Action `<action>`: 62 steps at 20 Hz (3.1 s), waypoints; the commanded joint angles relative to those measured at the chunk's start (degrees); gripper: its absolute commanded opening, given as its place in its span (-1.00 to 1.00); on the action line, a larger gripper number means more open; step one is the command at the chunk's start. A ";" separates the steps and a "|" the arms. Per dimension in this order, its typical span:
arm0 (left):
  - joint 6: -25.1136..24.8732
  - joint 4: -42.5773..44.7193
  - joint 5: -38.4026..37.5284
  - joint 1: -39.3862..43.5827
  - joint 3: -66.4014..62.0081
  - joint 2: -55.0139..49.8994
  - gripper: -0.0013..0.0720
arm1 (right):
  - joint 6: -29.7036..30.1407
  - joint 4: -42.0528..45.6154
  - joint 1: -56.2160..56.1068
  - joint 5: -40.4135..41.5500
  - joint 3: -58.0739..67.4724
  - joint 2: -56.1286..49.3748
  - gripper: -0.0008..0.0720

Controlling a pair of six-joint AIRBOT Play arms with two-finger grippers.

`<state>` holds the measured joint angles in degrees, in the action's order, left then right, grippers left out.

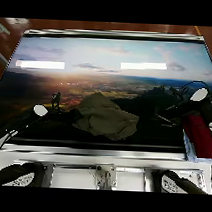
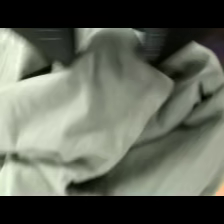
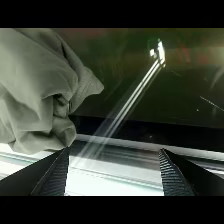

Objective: Fold the shirts.

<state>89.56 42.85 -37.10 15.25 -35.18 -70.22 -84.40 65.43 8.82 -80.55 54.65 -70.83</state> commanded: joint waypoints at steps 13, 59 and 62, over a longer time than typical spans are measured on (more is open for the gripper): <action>-9.44 -2.60 -3.30 0.90 -4.74 -0.33 -0.86 | -1.14 -8.81 -19.85 19.15 -5.51 -5.49 0.38; -11.65 25.24 -8.74 0.87 -48.28 -18.43 -0.85 | -15.23 15.78 -25.00 24.57 0.74 -0.96 -0.79; -8.68 15.50 -8.24 0.87 -48.28 -25.90 -0.82 | -16.22 12.00 -25.00 29.49 0.74 -5.27 -0.79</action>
<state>77.71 67.05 -45.87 16.08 -83.44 -88.23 -99.37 79.90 -16.05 -60.29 56.05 -71.55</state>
